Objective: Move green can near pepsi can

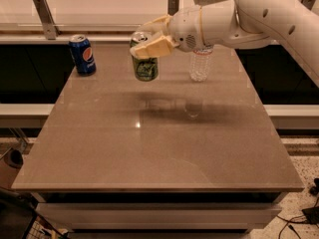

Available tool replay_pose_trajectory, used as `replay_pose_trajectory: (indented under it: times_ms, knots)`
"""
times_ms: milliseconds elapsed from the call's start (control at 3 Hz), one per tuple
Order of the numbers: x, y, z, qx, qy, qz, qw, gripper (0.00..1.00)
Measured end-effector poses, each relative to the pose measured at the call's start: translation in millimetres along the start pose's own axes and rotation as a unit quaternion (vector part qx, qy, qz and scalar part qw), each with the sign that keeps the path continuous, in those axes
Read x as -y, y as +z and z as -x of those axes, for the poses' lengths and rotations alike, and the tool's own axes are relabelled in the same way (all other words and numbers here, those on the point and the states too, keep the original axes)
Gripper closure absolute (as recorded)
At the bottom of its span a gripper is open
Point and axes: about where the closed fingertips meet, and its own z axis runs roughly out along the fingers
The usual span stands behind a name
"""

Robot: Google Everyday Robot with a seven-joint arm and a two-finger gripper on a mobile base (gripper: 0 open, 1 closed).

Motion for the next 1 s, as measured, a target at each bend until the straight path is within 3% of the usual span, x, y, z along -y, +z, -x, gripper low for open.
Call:
replay_pose_trajectory:
  times_ms: [1000]
  knots:
    - [8,27,6,0.021,0.025,-0.016,0.9993,1.0]
